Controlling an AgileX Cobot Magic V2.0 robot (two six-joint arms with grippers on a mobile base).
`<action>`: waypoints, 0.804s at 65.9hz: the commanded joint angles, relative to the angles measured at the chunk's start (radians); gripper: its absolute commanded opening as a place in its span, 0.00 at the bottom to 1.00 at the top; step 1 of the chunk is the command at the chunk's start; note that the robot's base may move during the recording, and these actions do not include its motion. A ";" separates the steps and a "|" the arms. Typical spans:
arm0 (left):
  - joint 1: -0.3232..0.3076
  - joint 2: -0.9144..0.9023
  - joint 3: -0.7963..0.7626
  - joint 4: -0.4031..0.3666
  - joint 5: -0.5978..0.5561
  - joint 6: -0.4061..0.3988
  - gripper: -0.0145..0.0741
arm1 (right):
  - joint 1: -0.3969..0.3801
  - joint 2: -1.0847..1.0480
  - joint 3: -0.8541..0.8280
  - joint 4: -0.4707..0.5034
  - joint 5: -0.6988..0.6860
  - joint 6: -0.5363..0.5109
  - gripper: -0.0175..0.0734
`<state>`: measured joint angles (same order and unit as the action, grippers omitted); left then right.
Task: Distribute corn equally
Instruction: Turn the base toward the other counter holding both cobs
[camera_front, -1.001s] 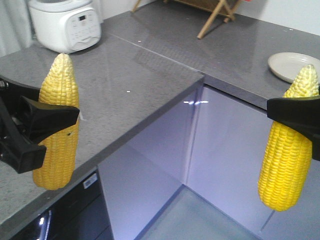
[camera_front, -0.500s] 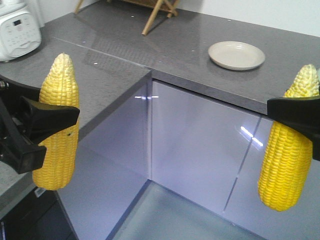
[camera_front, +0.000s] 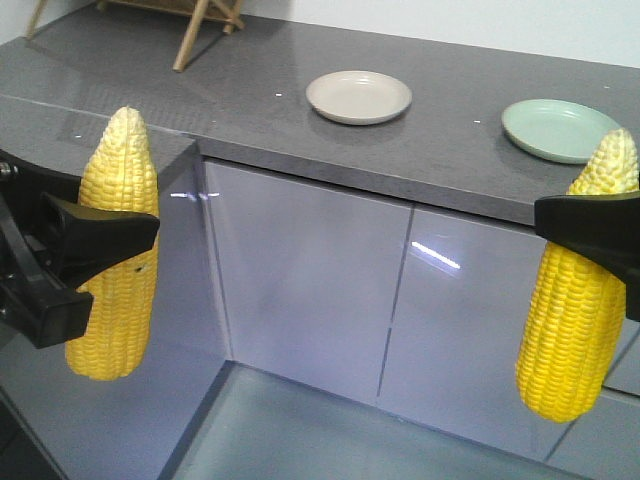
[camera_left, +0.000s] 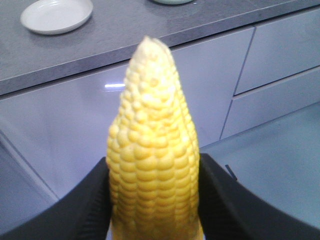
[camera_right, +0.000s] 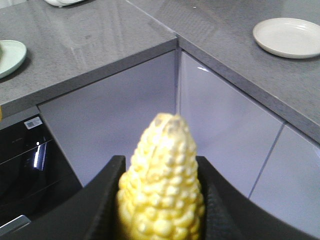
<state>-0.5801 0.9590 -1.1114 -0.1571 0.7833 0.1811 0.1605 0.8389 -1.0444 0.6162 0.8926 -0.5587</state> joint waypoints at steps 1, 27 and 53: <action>0.002 -0.008 -0.022 -0.017 -0.066 -0.002 0.45 | -0.005 -0.004 -0.024 0.026 -0.060 -0.006 0.38; 0.002 -0.008 -0.022 -0.017 -0.066 -0.002 0.45 | -0.005 -0.004 -0.024 0.026 -0.060 -0.006 0.38; 0.002 -0.008 -0.022 -0.017 -0.066 -0.002 0.45 | -0.005 -0.004 -0.024 0.026 -0.060 -0.006 0.38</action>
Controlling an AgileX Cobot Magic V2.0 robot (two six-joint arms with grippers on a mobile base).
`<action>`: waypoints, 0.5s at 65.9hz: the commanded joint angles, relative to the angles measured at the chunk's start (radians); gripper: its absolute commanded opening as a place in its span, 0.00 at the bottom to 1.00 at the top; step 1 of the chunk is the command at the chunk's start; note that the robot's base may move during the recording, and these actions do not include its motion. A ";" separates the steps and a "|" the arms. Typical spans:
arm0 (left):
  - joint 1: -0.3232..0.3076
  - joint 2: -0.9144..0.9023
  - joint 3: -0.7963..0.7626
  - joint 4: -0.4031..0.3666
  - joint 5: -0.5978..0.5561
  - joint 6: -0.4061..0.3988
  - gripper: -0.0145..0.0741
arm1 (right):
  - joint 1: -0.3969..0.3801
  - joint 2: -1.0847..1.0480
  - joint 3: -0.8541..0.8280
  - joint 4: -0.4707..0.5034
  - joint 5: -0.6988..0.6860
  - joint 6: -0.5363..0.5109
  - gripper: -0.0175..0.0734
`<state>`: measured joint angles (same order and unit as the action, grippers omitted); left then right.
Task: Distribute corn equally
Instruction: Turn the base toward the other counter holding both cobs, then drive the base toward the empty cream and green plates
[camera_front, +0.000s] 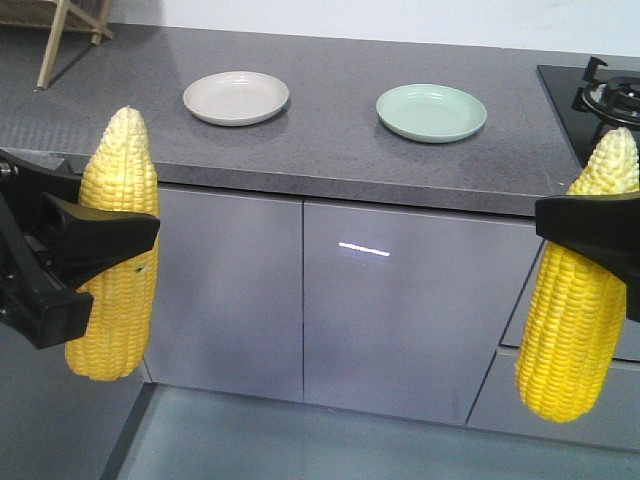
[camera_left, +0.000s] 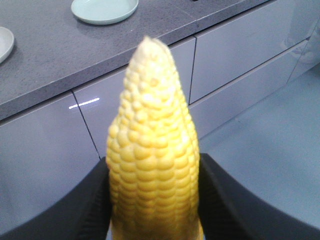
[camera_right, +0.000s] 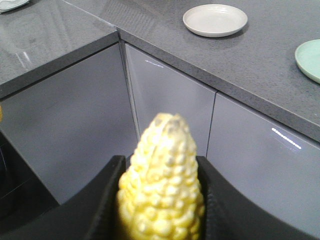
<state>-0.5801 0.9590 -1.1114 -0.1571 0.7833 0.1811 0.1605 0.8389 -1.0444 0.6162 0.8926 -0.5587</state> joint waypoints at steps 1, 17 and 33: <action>0.002 -0.008 -0.022 -0.017 -0.066 -0.002 0.45 | -0.005 -0.004 -0.024 0.026 -0.060 -0.006 0.38; 0.002 -0.008 -0.022 -0.017 -0.066 -0.002 0.45 | -0.005 -0.004 -0.024 0.026 -0.060 -0.006 0.38; 0.002 -0.008 -0.022 -0.017 -0.066 -0.002 0.45 | -0.005 -0.004 -0.024 0.026 -0.060 -0.006 0.38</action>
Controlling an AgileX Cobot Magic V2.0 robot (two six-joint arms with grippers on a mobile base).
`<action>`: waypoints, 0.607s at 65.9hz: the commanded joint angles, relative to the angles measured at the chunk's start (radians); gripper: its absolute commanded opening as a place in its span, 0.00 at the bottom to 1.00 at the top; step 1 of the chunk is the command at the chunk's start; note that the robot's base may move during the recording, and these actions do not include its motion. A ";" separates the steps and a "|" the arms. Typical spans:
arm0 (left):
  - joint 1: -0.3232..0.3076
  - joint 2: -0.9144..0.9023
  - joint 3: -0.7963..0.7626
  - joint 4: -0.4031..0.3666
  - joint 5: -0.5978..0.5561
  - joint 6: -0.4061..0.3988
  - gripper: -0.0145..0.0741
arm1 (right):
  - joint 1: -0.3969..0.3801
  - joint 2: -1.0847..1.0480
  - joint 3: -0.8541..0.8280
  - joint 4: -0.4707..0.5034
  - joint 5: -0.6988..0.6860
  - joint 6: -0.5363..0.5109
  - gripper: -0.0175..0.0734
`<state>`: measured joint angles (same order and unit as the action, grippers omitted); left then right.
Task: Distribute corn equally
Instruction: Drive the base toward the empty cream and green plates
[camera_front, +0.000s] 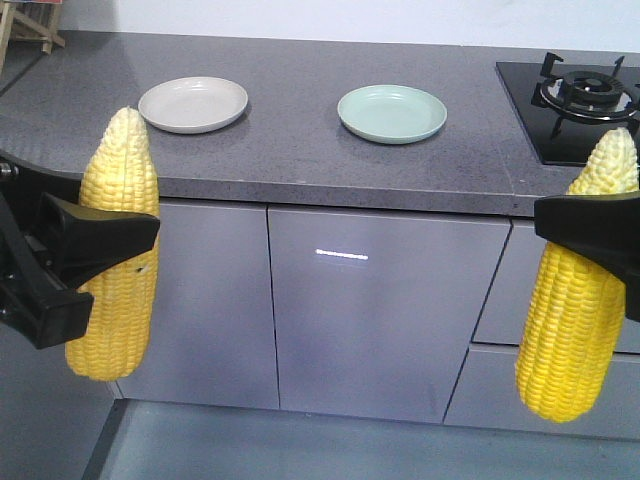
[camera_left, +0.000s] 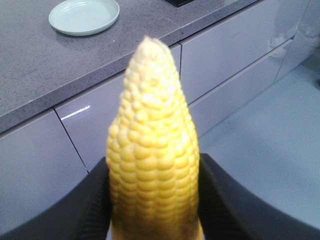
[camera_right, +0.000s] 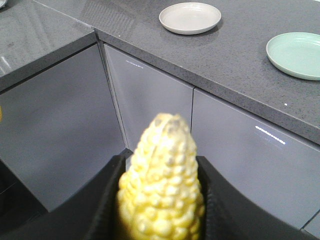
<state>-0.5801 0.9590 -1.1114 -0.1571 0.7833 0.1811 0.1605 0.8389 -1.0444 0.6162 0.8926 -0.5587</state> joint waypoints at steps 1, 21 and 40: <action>0.002 -0.008 -0.022 -0.017 -0.066 -0.002 0.45 | -0.005 -0.004 -0.024 0.026 -0.060 -0.006 0.38; 0.002 -0.008 -0.022 -0.017 -0.066 -0.002 0.45 | -0.005 -0.004 -0.024 0.026 -0.060 -0.006 0.38; 0.002 -0.008 -0.022 -0.017 -0.066 -0.002 0.45 | -0.005 -0.004 -0.024 0.026 -0.060 -0.006 0.38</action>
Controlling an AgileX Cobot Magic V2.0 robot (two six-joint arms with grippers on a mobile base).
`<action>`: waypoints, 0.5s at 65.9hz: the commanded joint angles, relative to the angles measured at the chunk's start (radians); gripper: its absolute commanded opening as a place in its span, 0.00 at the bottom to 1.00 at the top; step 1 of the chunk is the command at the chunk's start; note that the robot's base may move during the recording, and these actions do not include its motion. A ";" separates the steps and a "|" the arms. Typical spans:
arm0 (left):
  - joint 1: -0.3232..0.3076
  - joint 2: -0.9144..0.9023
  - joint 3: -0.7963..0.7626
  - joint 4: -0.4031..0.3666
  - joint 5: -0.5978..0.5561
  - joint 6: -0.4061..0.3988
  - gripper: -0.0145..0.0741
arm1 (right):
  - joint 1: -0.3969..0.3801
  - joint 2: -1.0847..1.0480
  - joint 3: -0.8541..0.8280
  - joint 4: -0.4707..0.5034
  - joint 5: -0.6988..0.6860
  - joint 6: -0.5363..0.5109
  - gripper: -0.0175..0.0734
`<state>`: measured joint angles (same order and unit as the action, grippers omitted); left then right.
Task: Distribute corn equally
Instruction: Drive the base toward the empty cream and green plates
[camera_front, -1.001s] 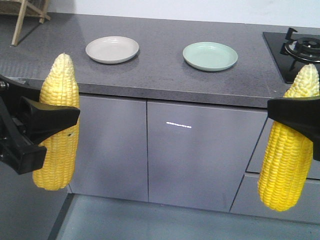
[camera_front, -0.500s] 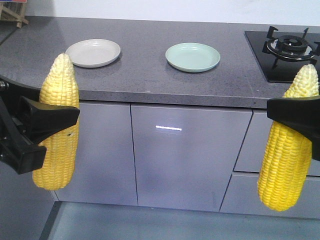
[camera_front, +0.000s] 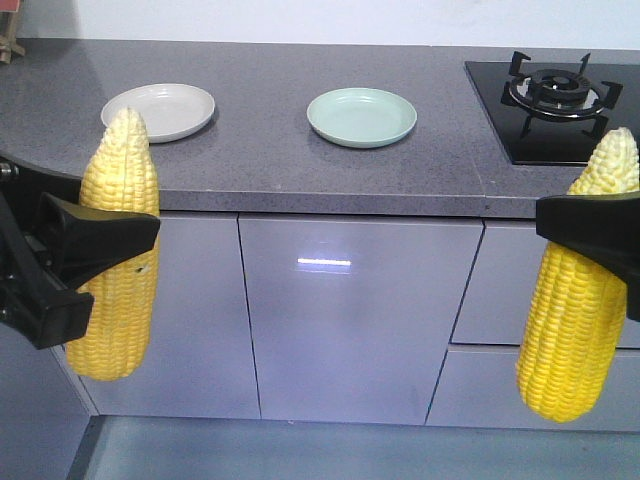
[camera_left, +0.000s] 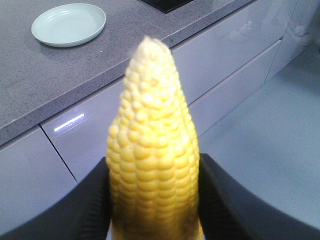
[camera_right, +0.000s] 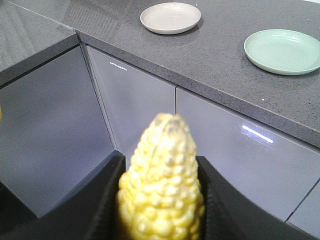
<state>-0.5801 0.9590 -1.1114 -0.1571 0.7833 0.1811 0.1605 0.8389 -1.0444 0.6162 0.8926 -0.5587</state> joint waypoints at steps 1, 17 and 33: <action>0.002 -0.008 -0.022 -0.017 -0.066 -0.002 0.45 | -0.005 -0.004 -0.024 0.026 -0.060 -0.006 0.38; 0.002 -0.008 -0.022 -0.017 -0.066 -0.002 0.45 | -0.005 -0.004 -0.024 0.026 -0.060 -0.006 0.38; 0.002 -0.008 -0.022 -0.017 -0.066 -0.002 0.45 | -0.005 -0.004 -0.024 0.026 -0.060 -0.006 0.38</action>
<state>-0.5801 0.9590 -1.1114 -0.1571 0.7833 0.1811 0.1605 0.8389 -1.0444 0.6162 0.8926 -0.5587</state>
